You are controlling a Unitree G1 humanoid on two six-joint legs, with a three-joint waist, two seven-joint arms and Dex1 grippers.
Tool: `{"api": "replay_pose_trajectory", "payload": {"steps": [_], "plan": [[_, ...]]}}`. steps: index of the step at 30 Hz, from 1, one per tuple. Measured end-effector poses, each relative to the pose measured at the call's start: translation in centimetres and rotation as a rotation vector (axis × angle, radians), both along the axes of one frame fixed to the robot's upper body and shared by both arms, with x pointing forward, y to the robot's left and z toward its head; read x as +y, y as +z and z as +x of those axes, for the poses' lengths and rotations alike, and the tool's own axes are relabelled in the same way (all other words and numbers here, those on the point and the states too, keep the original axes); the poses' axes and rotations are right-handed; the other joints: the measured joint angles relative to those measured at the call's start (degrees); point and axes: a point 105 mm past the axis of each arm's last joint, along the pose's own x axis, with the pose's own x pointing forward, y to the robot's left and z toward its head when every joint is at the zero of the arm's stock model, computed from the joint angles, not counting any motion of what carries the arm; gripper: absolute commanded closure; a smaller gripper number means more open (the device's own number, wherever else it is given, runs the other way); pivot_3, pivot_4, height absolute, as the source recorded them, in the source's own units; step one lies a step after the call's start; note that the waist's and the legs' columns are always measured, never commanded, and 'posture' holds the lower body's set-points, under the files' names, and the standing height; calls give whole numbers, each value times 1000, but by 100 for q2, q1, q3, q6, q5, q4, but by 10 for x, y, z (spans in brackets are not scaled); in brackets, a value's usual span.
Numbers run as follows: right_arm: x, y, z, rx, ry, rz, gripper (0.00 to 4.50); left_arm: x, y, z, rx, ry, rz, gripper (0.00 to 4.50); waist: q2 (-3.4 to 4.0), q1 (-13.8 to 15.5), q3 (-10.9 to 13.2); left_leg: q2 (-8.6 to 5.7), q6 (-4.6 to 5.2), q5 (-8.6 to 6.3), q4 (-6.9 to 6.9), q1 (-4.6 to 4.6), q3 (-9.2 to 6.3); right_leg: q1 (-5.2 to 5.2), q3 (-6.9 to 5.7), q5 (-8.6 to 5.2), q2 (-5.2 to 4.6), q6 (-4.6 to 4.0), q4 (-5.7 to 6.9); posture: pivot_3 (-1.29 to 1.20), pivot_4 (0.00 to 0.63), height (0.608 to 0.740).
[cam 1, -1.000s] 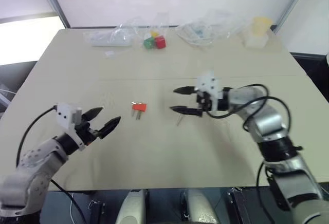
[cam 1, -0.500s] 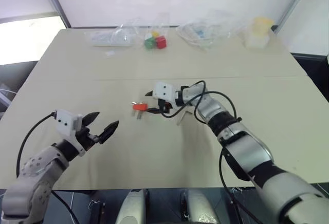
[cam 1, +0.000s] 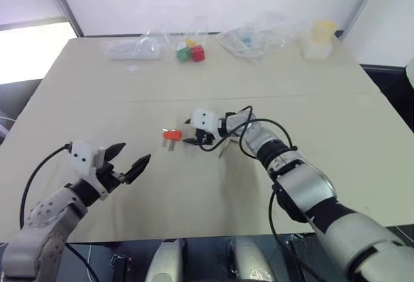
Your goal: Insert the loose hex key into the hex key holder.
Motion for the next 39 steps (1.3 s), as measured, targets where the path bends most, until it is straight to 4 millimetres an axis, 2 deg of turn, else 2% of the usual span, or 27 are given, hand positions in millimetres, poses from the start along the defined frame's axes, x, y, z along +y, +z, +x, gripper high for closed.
{"api": "replay_pose_trajectory", "payload": {"steps": [14,17,23,39], "plan": [[7,-3,-6,96,14,19,1439,1,0,0,1,5,3,29,0,-18,0,1,0,0,-2,0,0,-1,0,0,-1,0,0,0,150,740],[8,-5,-7,115,13,22,1439,7,-3,-5,13,18,11,29,0,-21,0,2,0,0,-3,1,0,-2,2,0,-4,0,0,0,150,740],[9,-6,-7,128,8,30,1439,27,3,-4,-16,74,59,29,1,-20,0,2,0,0,-3,3,0,-1,1,0,-4,-1,0,0,150,740],[17,-10,-9,147,-5,53,1439,30,3,-6,-13,77,83,29,1,-40,-1,6,-1,-1,-5,6,0,-1,3,0,-5,-1,2,0,150,740]]}}
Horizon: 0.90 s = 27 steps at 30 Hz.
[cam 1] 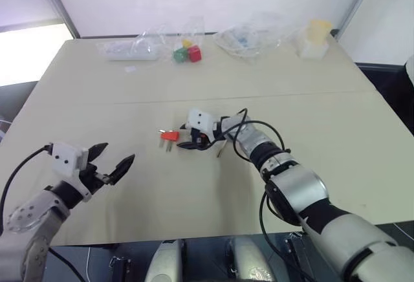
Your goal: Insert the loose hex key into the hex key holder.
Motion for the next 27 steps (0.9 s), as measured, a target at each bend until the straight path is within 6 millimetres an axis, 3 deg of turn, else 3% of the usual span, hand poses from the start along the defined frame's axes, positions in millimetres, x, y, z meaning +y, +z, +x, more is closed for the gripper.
{"api": "replay_pose_trajectory", "payload": {"steps": [27], "plan": [[19,0,-2,-3,-19,11,1439,-2,-2,-13,2,44,2,29,0,-121,0,4,0,0,-5,3,-2,-1,6,0,0,-2,3,0,150,740]]}}
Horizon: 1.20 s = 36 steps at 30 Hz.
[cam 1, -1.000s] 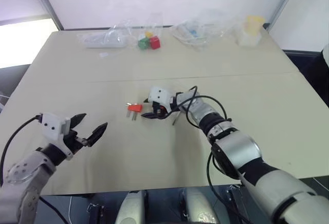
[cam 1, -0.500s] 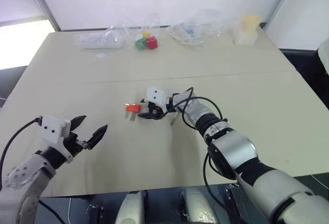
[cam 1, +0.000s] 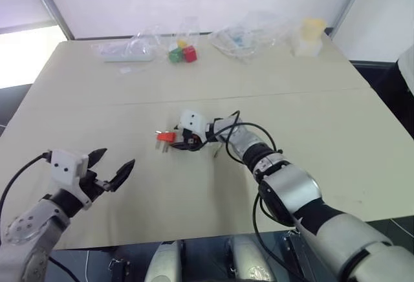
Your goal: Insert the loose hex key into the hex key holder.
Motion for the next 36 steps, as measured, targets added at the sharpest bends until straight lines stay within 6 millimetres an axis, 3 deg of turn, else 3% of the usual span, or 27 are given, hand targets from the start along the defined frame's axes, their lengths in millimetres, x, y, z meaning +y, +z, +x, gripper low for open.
{"api": "replay_pose_trajectory", "payload": {"steps": [2,3,5,7,8,18,23,27,32,36], "plan": [[1,0,0,1,-2,1,1439,3,0,-1,-1,17,2,29,0,1,0,0,0,0,0,0,0,0,0,0,-1,0,0,0,150,740],[2,0,0,1,-2,1,1692,3,0,-1,-1,21,3,8,0,1,0,0,0,0,0,0,0,0,0,0,-1,0,0,0,150,740],[3,-1,-1,4,2,1,2273,4,0,-2,-1,26,5,0,0,-1,0,0,0,0,0,0,0,0,0,0,-1,0,0,0,150,740],[8,-2,-4,7,13,-1,3305,2,2,-2,-9,24,9,0,0,0,0,0,0,0,0,0,0,0,0,0,0,0,0,0,150,740],[9,-2,-5,6,15,-1,3484,2,3,-2,-12,24,10,0,1,1,-1,0,0,0,0,1,-1,0,0,0,-1,-1,1,0,150,740],[9,-3,-4,-26,3,7,3481,3,4,-1,-20,32,16,0,1,3,-1,0,0,0,0,2,-1,1,0,0,-1,-1,1,0,150,740],[3,4,6,-246,-48,27,3481,2,11,5,-52,25,11,0,1,33,-1,-6,-2,1,3,0,-2,1,-1,1,-5,-1,2,0,150,740],[-14,10,10,-392,-70,41,3481,-1,10,16,-56,10,-10,0,0,116,-1,-14,-3,2,4,-3,1,2,-2,1,-3,0,-2,0,150,740],[-25,12,-5,-583,6,45,3481,-21,12,39,-78,-66,-28,0,0,164,-1,-15,-2,2,6,-4,2,1,-3,1,4,2,1,0,150,740],[-31,29,-14,-755,58,43,3481,-39,15,53,-98,-143,-45,0,0,151,-1,-16,-3,3,9,-4,5,-1,-2,2,13,3,5,0,150,740]]}}
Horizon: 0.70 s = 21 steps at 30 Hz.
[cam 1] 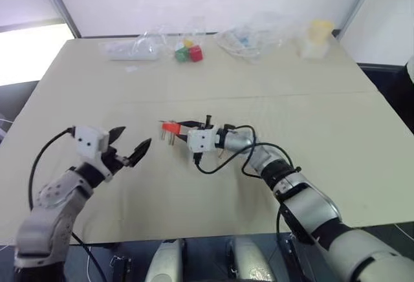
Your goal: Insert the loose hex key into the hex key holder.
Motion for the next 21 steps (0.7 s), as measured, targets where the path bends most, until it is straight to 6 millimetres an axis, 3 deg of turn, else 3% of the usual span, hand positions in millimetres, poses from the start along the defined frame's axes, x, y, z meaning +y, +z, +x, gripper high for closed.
{"api": "replay_pose_trajectory", "payload": {"steps": [7,12,18,21], "plan": [[-22,44,-15,-407,53,-43,3481,-17,8,14,-10,-136,-17,0,-2,15,0,1,-1,1,1,0,-3,0,0,0,10,0,2,0,150,740],[-34,40,-18,-511,79,-119,3481,-24,21,17,-26,-233,-68,0,-4,9,0,1,-2,2,1,0,-1,0,1,-1,10,-1,2,0,150,740],[-34,44,-20,-581,113,-146,3481,-43,55,14,-47,-395,-178,0,-7,7,2,1,-6,5,2,-1,-2,4,1,-1,10,0,2,0,150,740],[-32,47,-26,-590,145,-143,3481,-46,56,12,-14,-437,-181,0,-7,-4,2,2,-7,6,1,-1,-2,2,2,-1,12,0,2,0,150,740]]}}
